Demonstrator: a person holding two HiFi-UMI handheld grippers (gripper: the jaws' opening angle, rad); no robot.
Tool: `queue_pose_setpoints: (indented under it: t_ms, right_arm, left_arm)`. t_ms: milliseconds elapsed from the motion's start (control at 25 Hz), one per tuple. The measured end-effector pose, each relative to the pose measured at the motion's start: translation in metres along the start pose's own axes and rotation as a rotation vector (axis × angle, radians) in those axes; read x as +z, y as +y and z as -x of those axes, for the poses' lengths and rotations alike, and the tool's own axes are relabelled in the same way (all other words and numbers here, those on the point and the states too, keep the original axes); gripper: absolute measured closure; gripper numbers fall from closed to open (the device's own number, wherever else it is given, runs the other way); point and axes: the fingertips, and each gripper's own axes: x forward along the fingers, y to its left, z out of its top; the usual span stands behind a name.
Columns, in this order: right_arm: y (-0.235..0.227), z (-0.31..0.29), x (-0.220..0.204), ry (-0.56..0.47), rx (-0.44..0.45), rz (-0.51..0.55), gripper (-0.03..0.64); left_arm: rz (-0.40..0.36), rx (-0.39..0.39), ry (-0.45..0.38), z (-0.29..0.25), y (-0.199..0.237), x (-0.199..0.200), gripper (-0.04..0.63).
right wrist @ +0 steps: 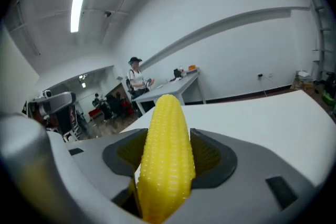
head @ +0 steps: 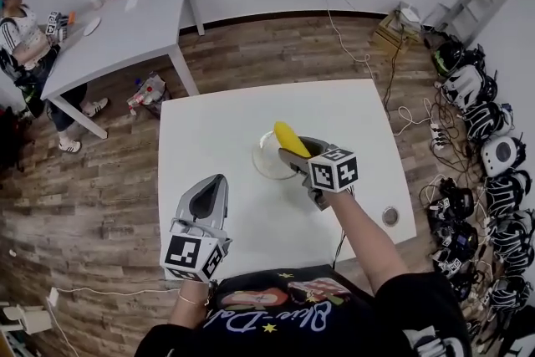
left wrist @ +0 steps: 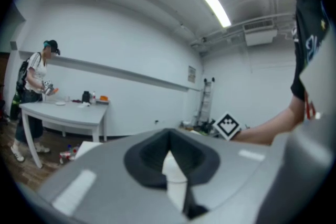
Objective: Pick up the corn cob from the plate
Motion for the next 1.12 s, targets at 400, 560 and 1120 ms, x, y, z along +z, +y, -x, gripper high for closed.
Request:
queue_pose_setpoints:
  t_ms: [400, 560, 1120]
  right_arm:
    - [0.051, 0.122, 0.073, -0.434, -0.112, 0.058, 0.373]
    - [0.060, 0.150, 0.073, -0.492, -0.133, 0.063, 0.373]
    - [0.080, 0.175, 0.077, -0.551, -0.156, 0.053, 0.373]
  left_arm:
    - [-0.045, -0.048, -0.066, -0.006, -0.015, 0.029, 0.597]
    - [-0.055, -0.055, -0.060, -0.003, -0.024, 0.025, 0.597]
    - [-0.058, -0.102, -0.056, -0.003, -0.034, 0.023, 0.597]
